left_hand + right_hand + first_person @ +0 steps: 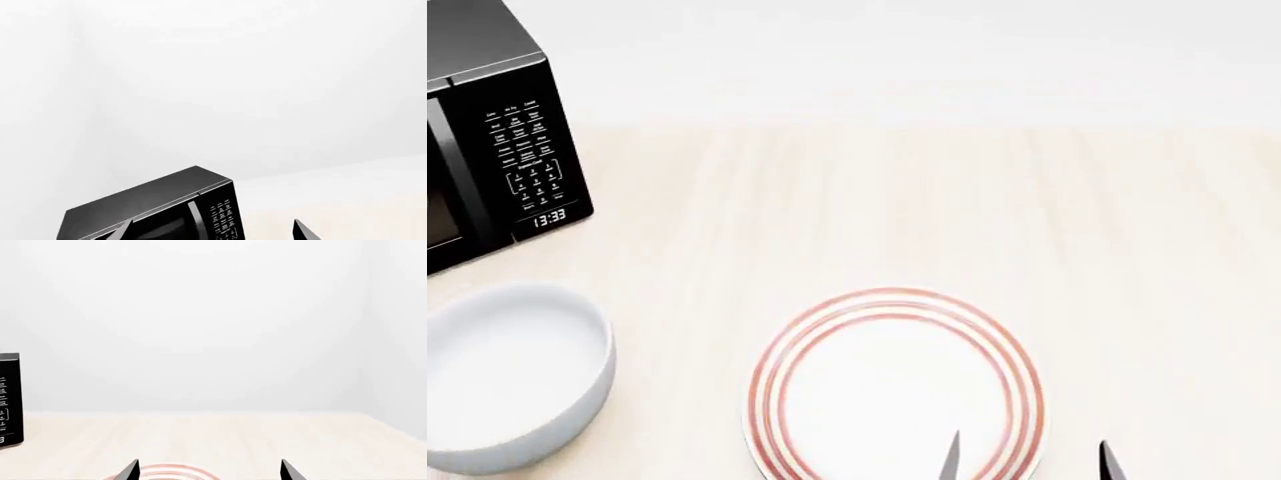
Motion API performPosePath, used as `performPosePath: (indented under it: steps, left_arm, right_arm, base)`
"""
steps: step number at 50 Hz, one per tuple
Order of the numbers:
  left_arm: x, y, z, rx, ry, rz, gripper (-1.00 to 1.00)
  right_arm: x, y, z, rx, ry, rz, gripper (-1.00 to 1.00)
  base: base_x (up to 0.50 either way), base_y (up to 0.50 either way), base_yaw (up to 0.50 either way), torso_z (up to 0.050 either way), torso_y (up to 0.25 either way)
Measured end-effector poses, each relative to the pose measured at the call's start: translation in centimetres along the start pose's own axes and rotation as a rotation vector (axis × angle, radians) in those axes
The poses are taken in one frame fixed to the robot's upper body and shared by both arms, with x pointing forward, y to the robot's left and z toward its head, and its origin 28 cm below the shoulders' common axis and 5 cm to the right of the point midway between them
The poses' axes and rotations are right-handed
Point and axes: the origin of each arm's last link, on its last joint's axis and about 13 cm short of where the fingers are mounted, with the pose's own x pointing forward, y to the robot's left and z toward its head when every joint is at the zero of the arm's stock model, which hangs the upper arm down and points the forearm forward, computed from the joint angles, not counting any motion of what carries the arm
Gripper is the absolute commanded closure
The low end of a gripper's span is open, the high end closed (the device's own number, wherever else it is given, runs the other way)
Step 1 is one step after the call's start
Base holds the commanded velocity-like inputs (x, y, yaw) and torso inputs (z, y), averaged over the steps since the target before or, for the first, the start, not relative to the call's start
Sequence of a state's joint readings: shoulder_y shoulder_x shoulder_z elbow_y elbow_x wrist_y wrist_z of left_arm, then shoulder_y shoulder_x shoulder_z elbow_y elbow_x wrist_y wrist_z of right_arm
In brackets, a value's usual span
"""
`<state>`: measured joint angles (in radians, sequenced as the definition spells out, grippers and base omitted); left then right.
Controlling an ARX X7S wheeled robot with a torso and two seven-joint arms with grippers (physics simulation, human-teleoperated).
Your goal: Pick up the white bowl and put it on the plate.
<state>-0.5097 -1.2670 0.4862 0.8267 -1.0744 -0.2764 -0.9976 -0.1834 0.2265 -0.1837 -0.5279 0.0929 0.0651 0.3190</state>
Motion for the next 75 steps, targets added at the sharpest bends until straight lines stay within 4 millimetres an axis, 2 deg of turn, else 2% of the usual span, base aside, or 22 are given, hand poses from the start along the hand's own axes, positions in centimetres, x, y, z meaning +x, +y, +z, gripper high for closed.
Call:
performPosePath:
  steps: [24, 48, 75]
  left_arm:
    - [4.1, 2.8, 0.7, -0.035, 0.192, 0.072, -1.00]
    - [6.9, 4.8, -1.7, -0.233, 0.445, 0.150, -1.00]
    - [8.7, 5.9, -4.8, -0.327, 0.566, 0.190, -1.00]
  right_arm:
    - [0.0, 0.2, -0.2, 0.005, 0.009, 0.007, -1.00]
    - [0.0, 0.2, -0.3, 0.005, 0.012, 0.009, -1.00]
    - [0.1, 0.2, -0.3, 0.007, 0.015, 0.010, -1.00]
  base:
    - [0.00, 0.00, 0.00, 0.000, 0.000]
    - [0.00, 0.00, 0.00, 0.000, 0.000]
    - [0.00, 0.00, 0.00, 0.000, 0.000]
